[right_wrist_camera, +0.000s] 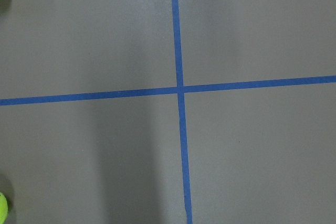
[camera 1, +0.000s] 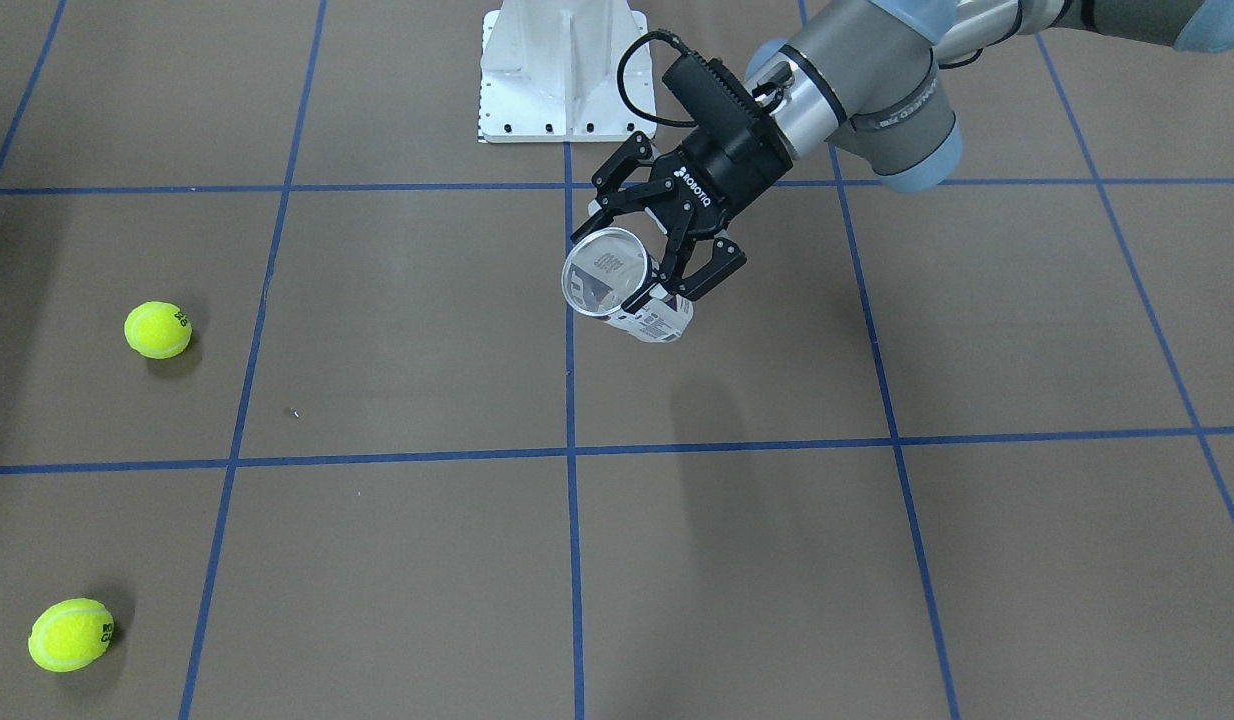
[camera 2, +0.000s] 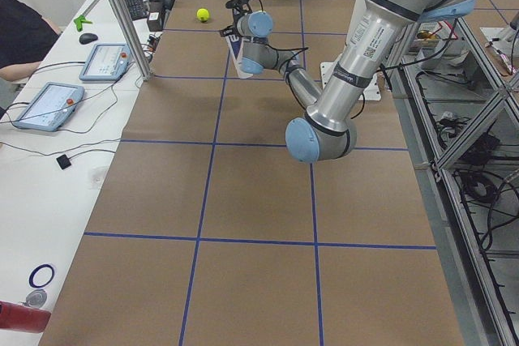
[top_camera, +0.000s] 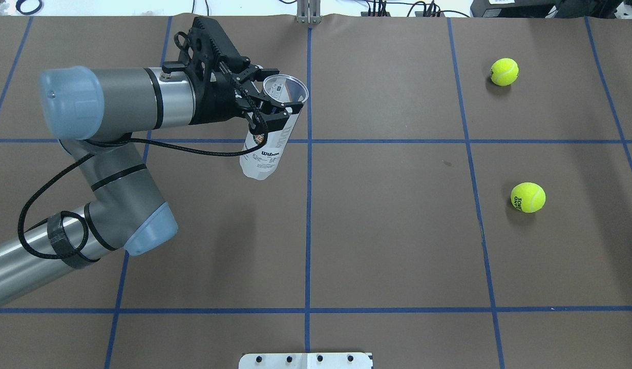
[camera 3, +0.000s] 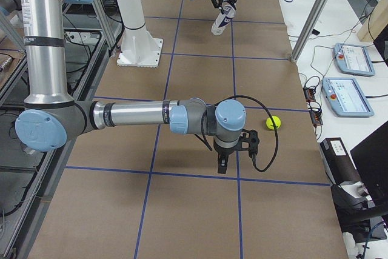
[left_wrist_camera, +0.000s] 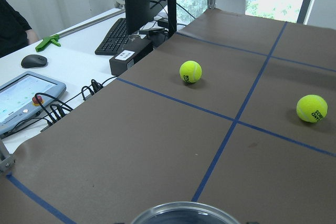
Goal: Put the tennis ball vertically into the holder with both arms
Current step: 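Lift and rotate the can upright with the left gripper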
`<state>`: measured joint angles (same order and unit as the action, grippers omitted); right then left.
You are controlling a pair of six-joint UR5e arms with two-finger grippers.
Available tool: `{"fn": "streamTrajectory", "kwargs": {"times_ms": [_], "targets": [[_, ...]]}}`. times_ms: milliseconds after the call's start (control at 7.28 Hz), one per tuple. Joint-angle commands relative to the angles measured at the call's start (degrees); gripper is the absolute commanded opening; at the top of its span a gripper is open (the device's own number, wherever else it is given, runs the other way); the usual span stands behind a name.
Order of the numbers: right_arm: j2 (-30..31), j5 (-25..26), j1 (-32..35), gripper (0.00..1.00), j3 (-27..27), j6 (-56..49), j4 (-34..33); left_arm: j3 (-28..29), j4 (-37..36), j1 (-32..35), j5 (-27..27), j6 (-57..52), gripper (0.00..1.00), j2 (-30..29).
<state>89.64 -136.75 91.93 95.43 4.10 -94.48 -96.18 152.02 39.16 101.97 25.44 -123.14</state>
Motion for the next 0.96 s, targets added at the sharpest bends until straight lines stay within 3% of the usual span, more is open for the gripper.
{"fn": "streamTrajectory", "kwargs": {"times_ms": [0, 412, 824], "targets": [[0.01, -0.01, 0.0, 0.99, 0.02, -0.06, 0.0, 3.6, 9.82, -0.22, -0.37, 1.02, 0.62, 0.62], [0.01, -0.01, 0.0, 0.99, 0.02, -0.06, 0.0, 12.66, 26.62, -0.48, -0.45, 2.77, 0.56, 1.33], [0.01, 0.08, 0.0, 0.99, -0.07, -0.06, 0.0, 15.75, 36.12, -1.36, -4.74, 2.87, 0.57, 1.06]]}}
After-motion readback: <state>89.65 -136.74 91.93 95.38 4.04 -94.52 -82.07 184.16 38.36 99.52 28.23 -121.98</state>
